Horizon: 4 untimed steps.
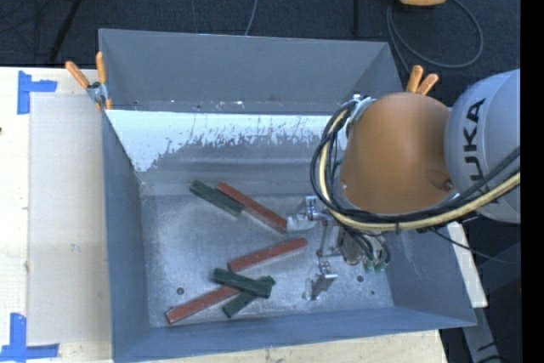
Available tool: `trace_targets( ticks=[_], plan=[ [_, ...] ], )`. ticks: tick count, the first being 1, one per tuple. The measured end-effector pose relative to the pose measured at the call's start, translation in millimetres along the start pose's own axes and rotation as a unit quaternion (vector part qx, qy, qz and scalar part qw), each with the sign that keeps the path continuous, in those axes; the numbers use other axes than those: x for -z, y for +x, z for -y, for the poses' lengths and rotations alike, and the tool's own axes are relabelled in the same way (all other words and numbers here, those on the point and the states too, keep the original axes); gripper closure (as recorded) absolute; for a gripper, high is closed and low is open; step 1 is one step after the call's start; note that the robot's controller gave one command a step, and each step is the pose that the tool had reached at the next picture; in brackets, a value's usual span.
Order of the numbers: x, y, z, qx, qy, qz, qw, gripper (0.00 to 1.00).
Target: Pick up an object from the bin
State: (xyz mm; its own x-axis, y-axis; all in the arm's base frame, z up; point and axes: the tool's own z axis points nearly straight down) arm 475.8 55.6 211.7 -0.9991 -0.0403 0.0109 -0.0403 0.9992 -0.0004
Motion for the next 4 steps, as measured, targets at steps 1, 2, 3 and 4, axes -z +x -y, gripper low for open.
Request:
trace_targets(
  ticks=[1,2,3,4],
  plan=[
    [-42.3,-21.2,-4.0,0.021,0.0,0.0088,0.9997,0.0],
    [-133.6,-95.2,-25.3,0.043,-0.001,0.0127,0.999,1.0],
    [-133.6,-95.2,-25.2,0.042,-0.001,0.0127,0.999,1.0],
    [30.5,-63.9,-21.0,0.031,0.0,0.0087,0.9995,1.0]
  ],
)
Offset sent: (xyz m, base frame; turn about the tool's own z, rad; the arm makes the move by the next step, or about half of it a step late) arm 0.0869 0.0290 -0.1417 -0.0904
